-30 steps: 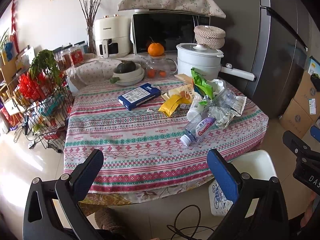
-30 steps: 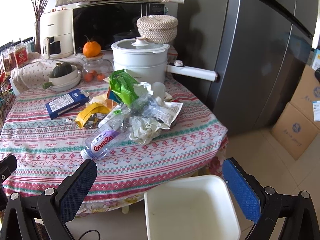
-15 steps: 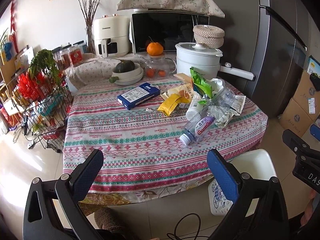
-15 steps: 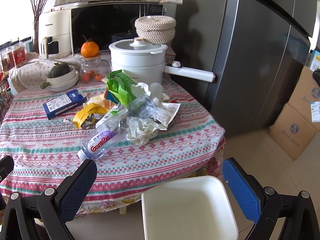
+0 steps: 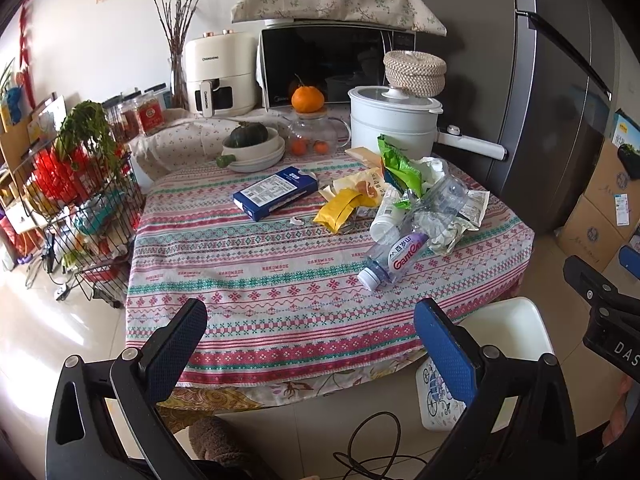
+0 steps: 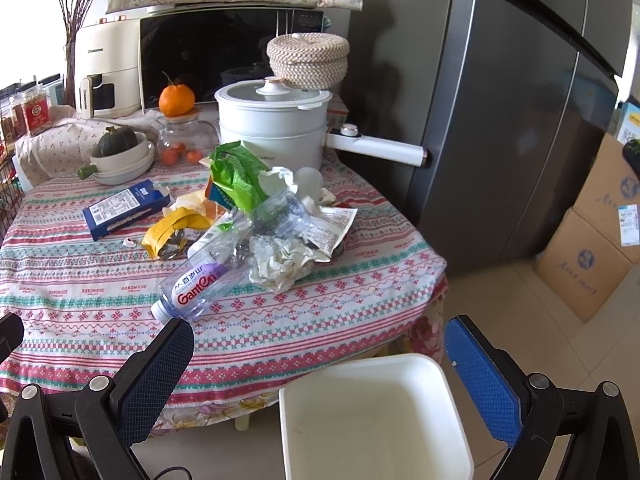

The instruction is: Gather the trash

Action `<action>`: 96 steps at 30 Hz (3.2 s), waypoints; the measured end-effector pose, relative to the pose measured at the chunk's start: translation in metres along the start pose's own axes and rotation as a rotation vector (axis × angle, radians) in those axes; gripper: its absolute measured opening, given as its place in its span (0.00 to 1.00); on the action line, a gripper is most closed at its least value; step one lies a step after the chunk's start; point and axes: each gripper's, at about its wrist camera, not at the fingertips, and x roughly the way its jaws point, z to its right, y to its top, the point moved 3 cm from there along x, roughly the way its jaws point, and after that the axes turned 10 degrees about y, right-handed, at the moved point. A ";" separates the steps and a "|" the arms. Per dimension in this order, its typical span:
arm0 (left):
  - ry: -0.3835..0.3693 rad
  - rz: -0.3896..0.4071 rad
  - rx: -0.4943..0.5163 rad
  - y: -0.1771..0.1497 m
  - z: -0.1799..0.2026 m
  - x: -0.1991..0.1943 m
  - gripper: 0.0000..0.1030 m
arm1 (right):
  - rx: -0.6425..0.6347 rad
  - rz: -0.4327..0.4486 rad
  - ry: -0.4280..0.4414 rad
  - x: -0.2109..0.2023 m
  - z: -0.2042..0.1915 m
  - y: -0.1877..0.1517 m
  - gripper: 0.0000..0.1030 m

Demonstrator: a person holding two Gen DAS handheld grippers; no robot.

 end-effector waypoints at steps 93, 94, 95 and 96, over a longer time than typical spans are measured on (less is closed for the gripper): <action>-0.360 -0.272 0.054 0.082 0.057 0.169 0.69 | 0.626 -0.445 0.364 0.285 0.069 0.003 0.70; -0.359 -0.272 0.050 0.083 0.055 0.169 0.69 | 0.635 -0.433 0.366 0.289 0.068 0.002 0.70; -0.359 -0.271 0.047 0.083 0.054 0.169 0.69 | 0.638 -0.427 0.364 0.293 0.066 0.001 0.70; -0.360 -0.270 0.047 0.084 0.053 0.169 0.69 | 0.640 -0.425 0.361 0.296 0.064 -0.001 0.69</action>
